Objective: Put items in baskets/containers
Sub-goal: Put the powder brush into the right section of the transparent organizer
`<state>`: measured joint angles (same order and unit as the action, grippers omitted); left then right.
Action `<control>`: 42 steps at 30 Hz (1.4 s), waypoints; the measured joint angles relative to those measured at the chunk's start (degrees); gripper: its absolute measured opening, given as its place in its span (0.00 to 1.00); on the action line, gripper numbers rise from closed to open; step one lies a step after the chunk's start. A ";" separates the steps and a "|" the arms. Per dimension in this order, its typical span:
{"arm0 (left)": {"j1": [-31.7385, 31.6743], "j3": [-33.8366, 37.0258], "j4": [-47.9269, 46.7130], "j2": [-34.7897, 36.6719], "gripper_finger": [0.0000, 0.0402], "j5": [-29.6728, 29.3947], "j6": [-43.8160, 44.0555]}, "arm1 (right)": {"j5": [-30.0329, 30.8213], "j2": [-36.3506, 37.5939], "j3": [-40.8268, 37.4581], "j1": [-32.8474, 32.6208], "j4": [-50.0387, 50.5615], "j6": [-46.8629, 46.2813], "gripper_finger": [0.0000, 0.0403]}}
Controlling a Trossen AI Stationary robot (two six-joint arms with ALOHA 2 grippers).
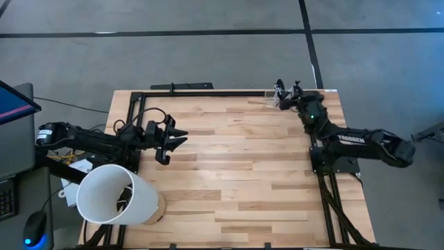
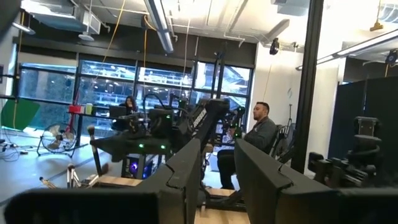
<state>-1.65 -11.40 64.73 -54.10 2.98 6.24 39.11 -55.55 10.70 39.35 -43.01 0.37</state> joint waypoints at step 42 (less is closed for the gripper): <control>-0.07 0.00 0.05 -0.40 0.24 -0.24 -0.02 | 7.75 -29.23 0.02 3.62 -26.98 1.39 0.11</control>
<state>-1.72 -11.40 64.79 -54.50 2.74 6.22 46.87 -84.78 10.72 42.97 -69.99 1.76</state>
